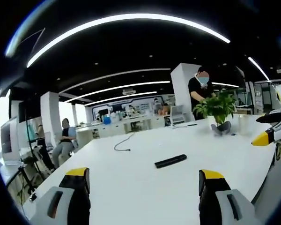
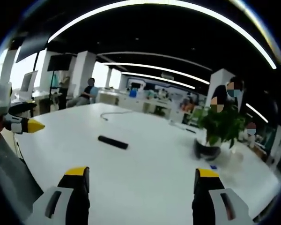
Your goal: Press the specified remote control buttons in sequence, fully releasing each button before pressing the next.
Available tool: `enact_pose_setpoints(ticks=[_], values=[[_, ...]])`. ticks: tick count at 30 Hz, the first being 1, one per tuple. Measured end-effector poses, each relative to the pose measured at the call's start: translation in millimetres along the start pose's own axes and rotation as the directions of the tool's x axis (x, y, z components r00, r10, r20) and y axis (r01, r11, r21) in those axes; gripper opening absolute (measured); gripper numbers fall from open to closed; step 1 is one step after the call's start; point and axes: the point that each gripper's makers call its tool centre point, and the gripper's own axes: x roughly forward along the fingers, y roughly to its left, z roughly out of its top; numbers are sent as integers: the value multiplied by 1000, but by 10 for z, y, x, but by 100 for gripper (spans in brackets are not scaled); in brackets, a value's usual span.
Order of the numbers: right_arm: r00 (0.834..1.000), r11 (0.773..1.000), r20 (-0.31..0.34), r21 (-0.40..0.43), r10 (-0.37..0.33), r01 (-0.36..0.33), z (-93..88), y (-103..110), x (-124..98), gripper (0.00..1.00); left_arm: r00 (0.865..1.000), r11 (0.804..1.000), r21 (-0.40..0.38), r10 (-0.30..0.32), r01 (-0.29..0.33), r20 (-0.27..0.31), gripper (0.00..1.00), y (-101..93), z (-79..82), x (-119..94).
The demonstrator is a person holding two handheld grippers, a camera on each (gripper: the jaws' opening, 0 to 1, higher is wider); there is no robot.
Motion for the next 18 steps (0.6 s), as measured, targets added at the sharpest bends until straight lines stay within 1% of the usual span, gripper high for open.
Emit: enact_pose_setpoints(ticks=[2,7,10,14,18], values=[[1000,1000,3,-2,3,-3,6,15,5,92,1000,1000,12,2,-2,-2,100,0,-10,-2],[1000,1000,3,-12,9,-9,0,39,-1,91,1000,1000,11,9,-9,-8,100,20,-28,-12],[1000,1000,-1,-6,16,-16,-11,50,2,91,1000,999,25,31,-31,-4,100,69,-42,-25],[1000,1000,-3,-9,16,-16,-16,52,7,91,999,999,14,50,-50,-11,100,114,-53,-26],[1000,1000,-5,0,13,-13,-17,37,9,91,998,998,12,63,-63,-5,100,145,-40,-32]])
